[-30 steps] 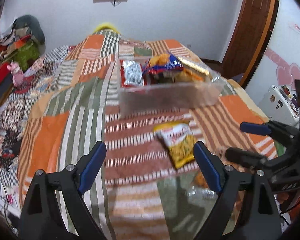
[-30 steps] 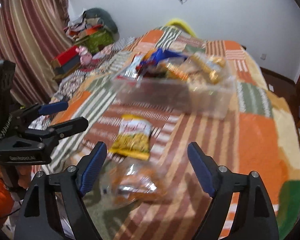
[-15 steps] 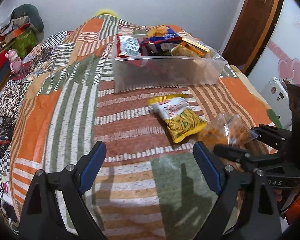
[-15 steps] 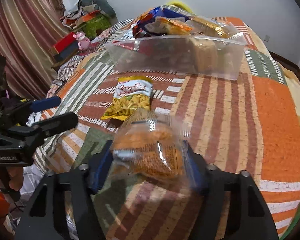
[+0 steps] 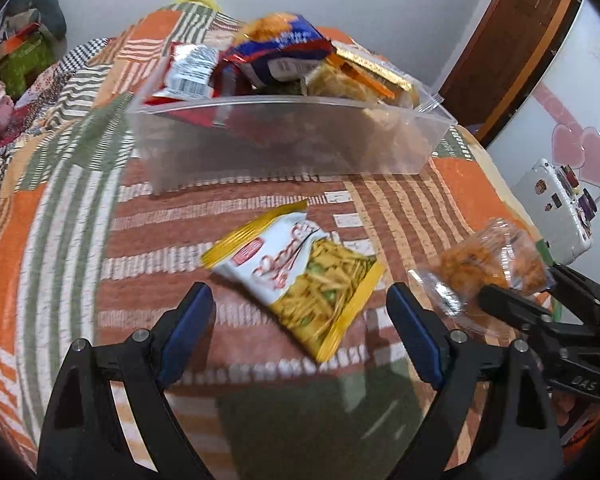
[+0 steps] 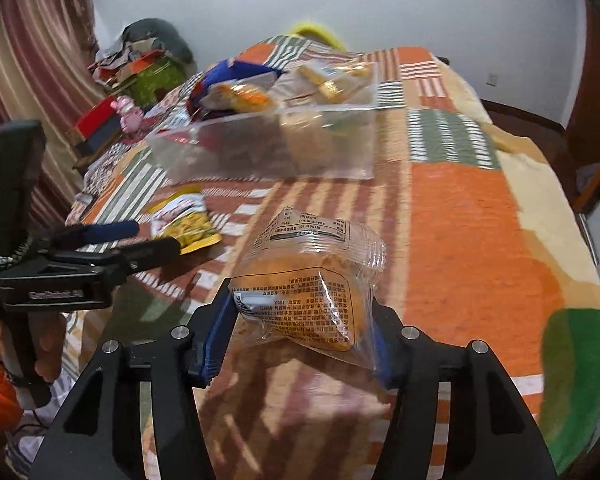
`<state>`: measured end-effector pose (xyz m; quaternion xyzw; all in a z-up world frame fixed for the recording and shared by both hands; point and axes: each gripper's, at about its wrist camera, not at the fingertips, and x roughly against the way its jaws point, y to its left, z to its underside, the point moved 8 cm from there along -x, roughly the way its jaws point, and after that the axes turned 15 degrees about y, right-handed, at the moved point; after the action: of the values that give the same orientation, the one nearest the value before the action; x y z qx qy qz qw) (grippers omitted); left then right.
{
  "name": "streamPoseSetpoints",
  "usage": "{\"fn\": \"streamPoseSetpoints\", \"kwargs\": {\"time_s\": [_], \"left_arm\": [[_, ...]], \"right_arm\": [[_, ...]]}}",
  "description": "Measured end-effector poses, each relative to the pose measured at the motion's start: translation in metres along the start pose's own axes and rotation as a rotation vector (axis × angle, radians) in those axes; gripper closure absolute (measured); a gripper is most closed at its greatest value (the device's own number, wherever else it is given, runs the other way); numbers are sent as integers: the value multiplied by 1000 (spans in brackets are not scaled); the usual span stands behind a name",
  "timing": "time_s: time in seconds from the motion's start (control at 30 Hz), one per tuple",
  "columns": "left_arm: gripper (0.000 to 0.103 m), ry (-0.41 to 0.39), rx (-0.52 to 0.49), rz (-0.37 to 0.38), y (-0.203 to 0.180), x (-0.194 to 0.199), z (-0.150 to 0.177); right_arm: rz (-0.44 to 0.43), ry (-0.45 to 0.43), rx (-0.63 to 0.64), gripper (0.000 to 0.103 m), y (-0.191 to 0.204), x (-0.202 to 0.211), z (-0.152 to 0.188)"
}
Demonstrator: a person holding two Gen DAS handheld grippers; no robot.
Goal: Organize snacks
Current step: 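Grasp the clear orange snack bag with the right tool while the left grasps the yellow chip bag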
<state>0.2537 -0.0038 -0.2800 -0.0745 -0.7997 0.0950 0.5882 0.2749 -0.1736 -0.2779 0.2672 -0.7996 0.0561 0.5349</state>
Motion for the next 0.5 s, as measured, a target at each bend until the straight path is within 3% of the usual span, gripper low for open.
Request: {"fn": "streamPoseSetpoints", "kwargs": {"time_s": [0.27, 0.4, 0.47, 0.5], "left_arm": [[15, 9, -7, -26, -8, -25, -18], [38, -29, -48, -98, -9, -28, -20], [49, -39, -46, -106, -6, -25, -19], [50, -38, -42, -96, -4, -24, -20]], "right_arm": [[11, -17, -34, 50, -16, 6, -4], [9, -17, -35, 50, -17, 5, -7], [8, -21, -35, 50, -16, 6, -9], [7, -22, -34, 50, -17, 6, -10]]}}
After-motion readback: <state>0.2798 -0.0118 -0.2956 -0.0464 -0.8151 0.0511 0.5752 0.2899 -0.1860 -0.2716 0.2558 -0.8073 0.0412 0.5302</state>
